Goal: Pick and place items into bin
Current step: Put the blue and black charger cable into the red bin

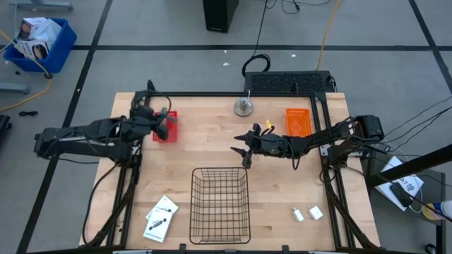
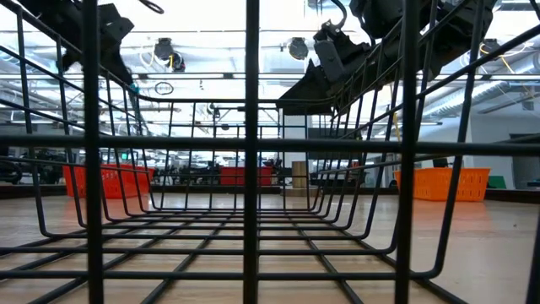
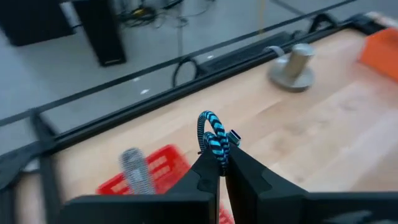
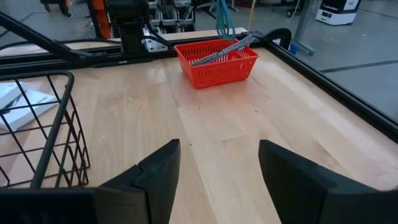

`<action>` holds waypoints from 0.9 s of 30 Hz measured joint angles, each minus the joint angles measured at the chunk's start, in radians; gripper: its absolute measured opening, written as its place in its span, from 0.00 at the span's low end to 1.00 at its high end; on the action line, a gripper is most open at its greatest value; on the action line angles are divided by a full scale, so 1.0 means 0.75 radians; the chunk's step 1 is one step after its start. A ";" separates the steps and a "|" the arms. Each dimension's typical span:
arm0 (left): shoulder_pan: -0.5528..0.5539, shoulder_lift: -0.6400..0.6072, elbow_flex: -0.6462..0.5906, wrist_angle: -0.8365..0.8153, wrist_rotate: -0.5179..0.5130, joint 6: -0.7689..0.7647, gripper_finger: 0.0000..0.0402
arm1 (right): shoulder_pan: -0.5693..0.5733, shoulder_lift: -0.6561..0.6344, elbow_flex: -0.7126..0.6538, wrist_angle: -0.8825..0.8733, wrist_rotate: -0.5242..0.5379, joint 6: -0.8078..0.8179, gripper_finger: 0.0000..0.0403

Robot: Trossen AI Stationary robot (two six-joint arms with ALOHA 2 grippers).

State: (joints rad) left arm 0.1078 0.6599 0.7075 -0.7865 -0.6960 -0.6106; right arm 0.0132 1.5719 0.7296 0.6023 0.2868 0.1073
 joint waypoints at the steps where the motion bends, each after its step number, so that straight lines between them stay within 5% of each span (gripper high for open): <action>1: 0.014 0.006 0.014 -0.034 -0.002 -0.009 0.03 | 0.000 0.000 0.000 0.000 0.000 -0.001 0.52; 13: 0.176 0.153 0.031 -0.269 0.225 -0.099 0.08 | 0.000 0.000 0.000 0.020 0.000 -0.029 0.51; 20: 0.221 0.209 0.031 -0.207 0.180 -0.055 0.05 | 0.000 0.000 -0.001 0.020 0.000 -0.029 0.51; 27: 0.250 0.211 0.031 -0.162 0.195 0.000 0.16 | 0.000 0.000 -0.001 0.020 -0.001 -0.029 0.51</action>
State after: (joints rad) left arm 0.2955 0.8181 0.7307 -0.9077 -0.5499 -0.6106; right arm 0.0132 1.5719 0.7292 0.6170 0.2861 0.0853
